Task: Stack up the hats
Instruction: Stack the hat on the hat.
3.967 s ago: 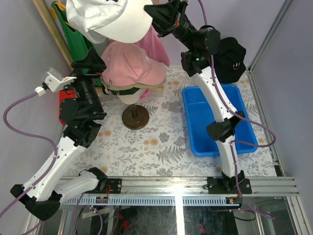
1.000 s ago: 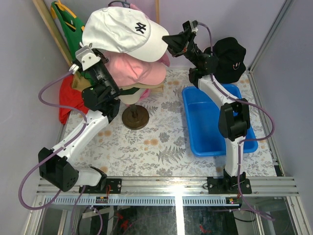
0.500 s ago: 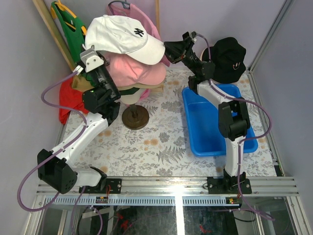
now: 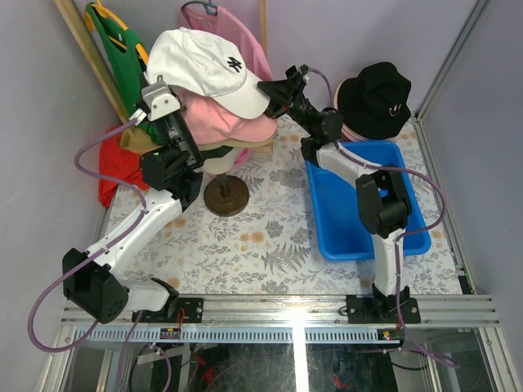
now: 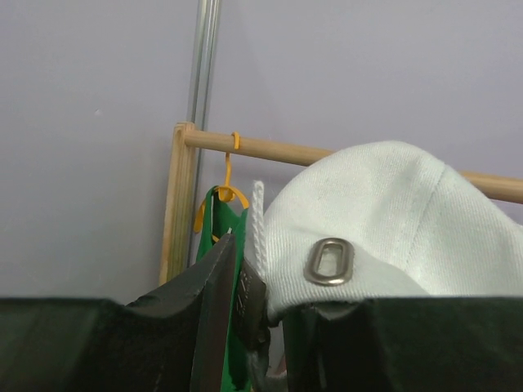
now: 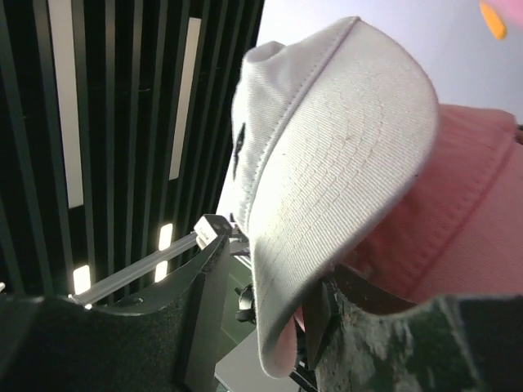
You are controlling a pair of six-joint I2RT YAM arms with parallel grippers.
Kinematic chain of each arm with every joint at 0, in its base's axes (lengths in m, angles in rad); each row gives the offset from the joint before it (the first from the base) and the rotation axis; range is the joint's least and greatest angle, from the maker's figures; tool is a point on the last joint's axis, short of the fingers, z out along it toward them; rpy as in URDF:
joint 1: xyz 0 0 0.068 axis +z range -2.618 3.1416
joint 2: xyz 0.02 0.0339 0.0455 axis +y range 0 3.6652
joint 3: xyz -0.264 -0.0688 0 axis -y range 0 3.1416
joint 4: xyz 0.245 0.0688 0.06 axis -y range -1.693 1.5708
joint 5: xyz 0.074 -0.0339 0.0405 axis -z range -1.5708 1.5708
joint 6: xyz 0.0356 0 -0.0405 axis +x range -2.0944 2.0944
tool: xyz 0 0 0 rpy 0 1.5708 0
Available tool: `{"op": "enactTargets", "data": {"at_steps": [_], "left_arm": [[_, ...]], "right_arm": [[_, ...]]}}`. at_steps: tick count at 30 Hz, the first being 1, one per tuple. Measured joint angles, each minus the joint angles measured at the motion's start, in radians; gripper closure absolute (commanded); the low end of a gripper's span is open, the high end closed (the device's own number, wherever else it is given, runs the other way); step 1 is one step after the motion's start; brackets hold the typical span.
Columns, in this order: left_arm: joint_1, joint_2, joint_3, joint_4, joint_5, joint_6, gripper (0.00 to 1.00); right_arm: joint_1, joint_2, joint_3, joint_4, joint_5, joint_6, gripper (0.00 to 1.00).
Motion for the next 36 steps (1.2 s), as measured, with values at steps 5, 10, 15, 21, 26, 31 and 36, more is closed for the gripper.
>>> {"op": "enactTargets", "data": {"at_steps": [5,10,15,21,26,31,36], "left_arm": [[-0.003,0.000,-0.002,-0.002,0.010,0.007,0.72],[-0.003,0.000,-0.005,-0.005,0.011,0.013,0.68],[-0.002,0.002,0.000,0.008,-0.002,0.034,0.65],[0.024,0.029,0.042,0.040,-0.050,0.065,0.56],[0.084,0.048,0.078,0.055,-0.100,0.053,0.49],[0.125,0.071,0.136,0.031,-0.116,-0.021,0.46],[0.152,0.076,0.144,-0.010,-0.134,-0.107,0.43]], "right_arm": [[0.010,-0.013,-0.064,-0.020,0.001,0.003,0.80],[0.009,-0.055,-0.101,-0.022,0.007,0.012,0.90],[0.006,-0.069,-0.095,-0.031,0.003,0.010,0.97],[0.006,-0.064,0.005,-0.097,-0.003,0.006,1.00],[0.006,0.014,0.308,-0.156,-0.024,-0.002,1.00],[0.010,0.132,0.622,-0.237,-0.067,-0.012,1.00],[0.013,0.150,0.592,-0.253,-0.080,-0.016,1.00]]}}
